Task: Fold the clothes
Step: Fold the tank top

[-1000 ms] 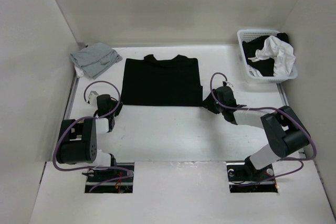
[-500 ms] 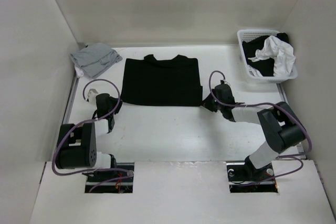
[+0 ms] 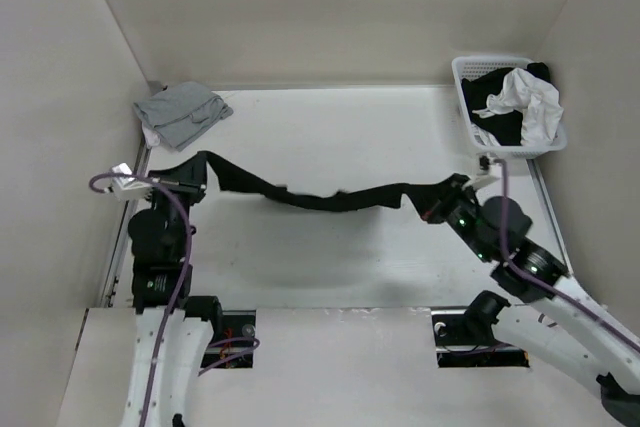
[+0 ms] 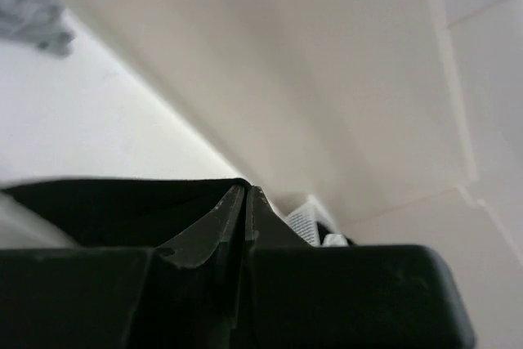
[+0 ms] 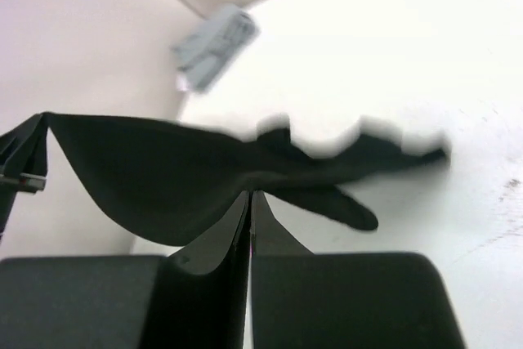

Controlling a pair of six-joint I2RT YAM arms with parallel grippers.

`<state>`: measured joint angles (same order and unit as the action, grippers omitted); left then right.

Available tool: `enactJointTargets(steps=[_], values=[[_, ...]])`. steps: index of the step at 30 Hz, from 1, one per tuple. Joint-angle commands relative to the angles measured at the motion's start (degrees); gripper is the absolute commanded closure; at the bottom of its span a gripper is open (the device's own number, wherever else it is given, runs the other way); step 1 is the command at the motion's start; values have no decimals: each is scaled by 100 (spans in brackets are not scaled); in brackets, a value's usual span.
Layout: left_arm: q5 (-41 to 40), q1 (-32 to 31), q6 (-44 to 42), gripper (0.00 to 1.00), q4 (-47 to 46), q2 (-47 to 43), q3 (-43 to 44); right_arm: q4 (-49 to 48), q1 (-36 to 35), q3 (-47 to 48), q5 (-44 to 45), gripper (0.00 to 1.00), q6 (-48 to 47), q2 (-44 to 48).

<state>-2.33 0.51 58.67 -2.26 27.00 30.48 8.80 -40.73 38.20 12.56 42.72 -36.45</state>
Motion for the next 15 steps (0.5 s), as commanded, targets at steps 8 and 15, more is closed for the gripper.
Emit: enactJointTargets(steps=[8, 15], values=[[-285, -495, -629, 100, 2115, -1162, 1803, 2750, -2951, 2157, 3058, 98, 34, 938], [-391, -451, -621, 100, 1836, -654, 901, 1926, -2263, 1657, 2544, 96, -281, -19]])
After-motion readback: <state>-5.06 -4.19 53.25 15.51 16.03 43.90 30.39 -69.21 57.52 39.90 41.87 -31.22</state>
